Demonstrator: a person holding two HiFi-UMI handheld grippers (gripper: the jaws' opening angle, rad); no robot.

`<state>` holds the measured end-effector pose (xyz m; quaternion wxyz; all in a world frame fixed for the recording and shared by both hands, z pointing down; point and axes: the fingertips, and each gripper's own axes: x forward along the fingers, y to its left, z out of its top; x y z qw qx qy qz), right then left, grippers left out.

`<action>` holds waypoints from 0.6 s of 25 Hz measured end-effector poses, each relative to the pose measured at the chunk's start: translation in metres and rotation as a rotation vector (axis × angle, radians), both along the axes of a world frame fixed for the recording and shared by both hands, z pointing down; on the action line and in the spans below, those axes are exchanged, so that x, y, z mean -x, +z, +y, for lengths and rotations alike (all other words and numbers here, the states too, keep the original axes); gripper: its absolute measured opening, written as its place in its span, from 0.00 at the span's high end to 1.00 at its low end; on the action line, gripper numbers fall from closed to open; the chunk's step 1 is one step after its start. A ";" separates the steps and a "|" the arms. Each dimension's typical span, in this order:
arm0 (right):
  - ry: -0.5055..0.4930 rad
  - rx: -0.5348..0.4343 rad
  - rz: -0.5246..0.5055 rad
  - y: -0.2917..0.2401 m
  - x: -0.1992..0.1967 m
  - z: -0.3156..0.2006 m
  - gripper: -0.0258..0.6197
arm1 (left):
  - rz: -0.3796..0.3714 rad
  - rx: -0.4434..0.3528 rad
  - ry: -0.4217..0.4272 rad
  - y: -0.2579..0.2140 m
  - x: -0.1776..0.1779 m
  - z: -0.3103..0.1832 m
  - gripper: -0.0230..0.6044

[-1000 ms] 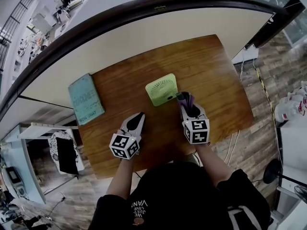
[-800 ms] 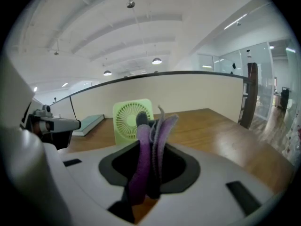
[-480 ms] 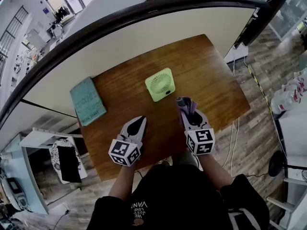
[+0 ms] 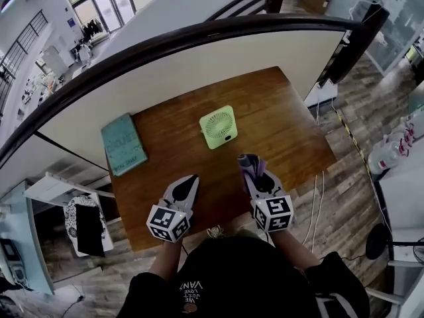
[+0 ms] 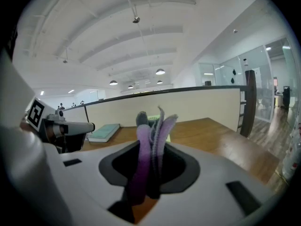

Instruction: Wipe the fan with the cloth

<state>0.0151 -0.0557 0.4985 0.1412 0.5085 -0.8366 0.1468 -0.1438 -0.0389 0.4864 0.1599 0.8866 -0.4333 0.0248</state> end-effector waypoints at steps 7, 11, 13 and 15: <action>-0.097 -0.037 0.016 -0.024 -0.012 0.023 0.77 | -0.006 -0.018 -0.070 -0.019 -0.009 0.027 0.95; -0.133 -0.045 0.005 -0.031 -0.022 0.042 0.77 | -0.005 -0.029 -0.120 -0.024 -0.017 0.048 0.95; -0.153 -0.046 -0.001 -0.032 -0.026 0.053 0.77 | -0.006 -0.034 -0.148 -0.026 -0.022 0.060 0.95; -0.171 -0.050 -0.006 -0.032 -0.030 0.065 0.77 | -0.008 -0.042 -0.162 -0.029 -0.029 0.073 0.95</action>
